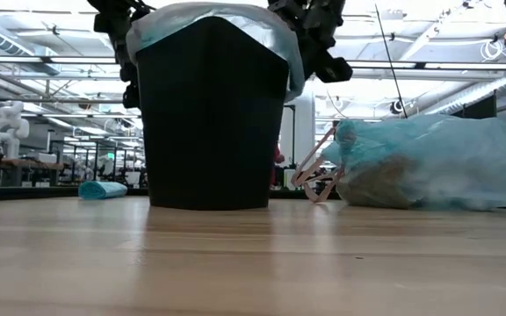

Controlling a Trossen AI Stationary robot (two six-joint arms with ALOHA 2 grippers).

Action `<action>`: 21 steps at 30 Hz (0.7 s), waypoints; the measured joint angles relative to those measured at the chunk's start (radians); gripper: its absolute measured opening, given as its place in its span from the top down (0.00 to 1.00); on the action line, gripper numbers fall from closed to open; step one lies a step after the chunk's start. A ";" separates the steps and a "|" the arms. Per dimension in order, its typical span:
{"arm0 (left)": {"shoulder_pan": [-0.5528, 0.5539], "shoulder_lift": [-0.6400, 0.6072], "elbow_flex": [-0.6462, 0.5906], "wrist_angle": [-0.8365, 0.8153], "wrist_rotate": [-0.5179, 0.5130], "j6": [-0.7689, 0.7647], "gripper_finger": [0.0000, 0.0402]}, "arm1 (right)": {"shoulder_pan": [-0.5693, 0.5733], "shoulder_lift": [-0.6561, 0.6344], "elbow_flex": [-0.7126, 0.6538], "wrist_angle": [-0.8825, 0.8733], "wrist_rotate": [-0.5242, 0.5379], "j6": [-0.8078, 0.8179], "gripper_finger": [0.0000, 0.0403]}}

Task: Place trash/remove bag and relplace
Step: Insert the blue trash bag into the trash bin

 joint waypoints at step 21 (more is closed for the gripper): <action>-0.005 -0.151 0.000 0.059 -0.006 -0.055 0.52 | 0.211 -0.107 0.000 -0.066 0.459 0.207 0.94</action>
